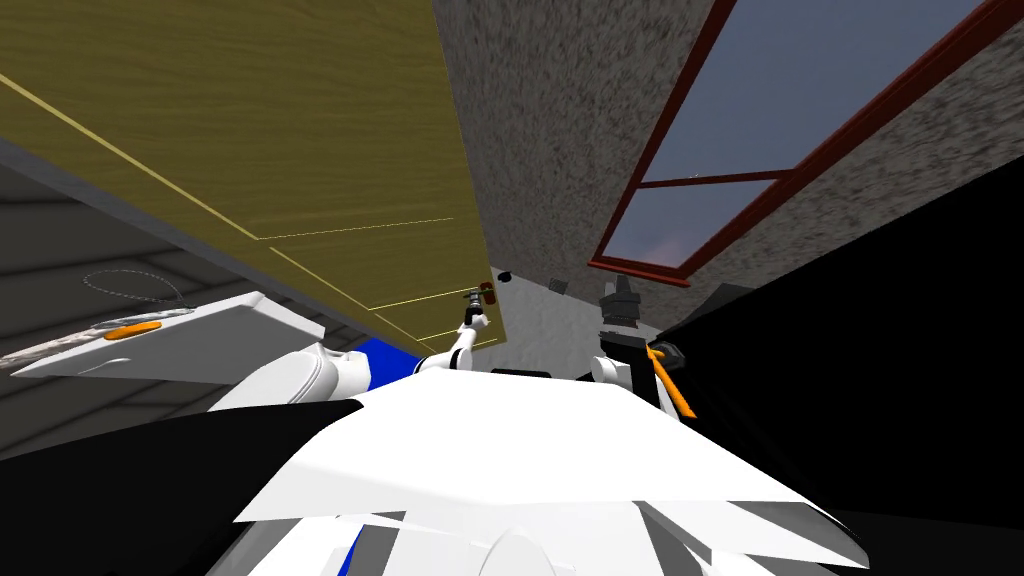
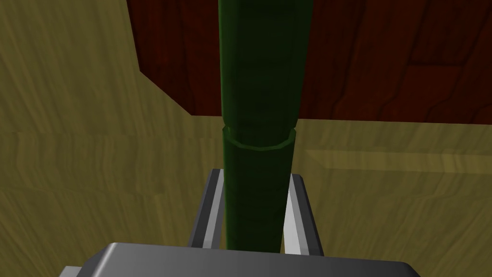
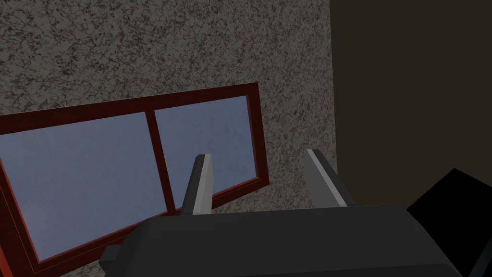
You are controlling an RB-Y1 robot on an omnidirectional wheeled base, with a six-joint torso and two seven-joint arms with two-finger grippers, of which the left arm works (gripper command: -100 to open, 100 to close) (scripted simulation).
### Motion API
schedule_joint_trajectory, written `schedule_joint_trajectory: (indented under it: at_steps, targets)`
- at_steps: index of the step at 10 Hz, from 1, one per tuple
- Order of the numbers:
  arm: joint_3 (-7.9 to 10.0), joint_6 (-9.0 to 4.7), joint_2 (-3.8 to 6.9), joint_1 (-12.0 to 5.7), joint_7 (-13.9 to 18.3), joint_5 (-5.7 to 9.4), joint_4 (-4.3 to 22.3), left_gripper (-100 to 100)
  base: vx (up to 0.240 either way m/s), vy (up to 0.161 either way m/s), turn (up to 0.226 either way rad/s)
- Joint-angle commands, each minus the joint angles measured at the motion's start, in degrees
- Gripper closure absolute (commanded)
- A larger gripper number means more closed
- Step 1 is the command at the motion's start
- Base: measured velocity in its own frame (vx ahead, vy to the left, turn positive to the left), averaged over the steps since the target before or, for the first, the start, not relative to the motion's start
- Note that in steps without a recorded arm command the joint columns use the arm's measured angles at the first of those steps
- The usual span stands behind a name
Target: Push the door open
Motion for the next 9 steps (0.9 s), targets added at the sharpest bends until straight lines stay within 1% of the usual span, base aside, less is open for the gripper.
schedule_joint_trajectory:
  at_steps: [1,4,5,7,8,9]
  targets:
    - [1.64,-1.39,0.48,-0.86,-0.99,0.45,0.99,100,0.17,-0.054,0.118]
    - [3.68,-1.75,-1.1,-1.21,-3.07,0.88,0.94,100,0.194,-0.056,0.105]
    - [4.46,-1.89,-1.81,-1.34,-3.86,1.04,0.92,100,0.215,-0.123,0.131]
    - [5.32,-2.04,-2.72,-1.48,-4.74,1.22,0.91,100,0.18,-0.094,0.102]
    - [5.21,-1.85,-2.3,-1.05,-4.43,1.21,0.76,100,0.079,-0.024,0.05]
    - [6.45,-2.16,-0.48,-1.11,-5.26,1.6,0.5,100,0.122,0.056,-0.007]
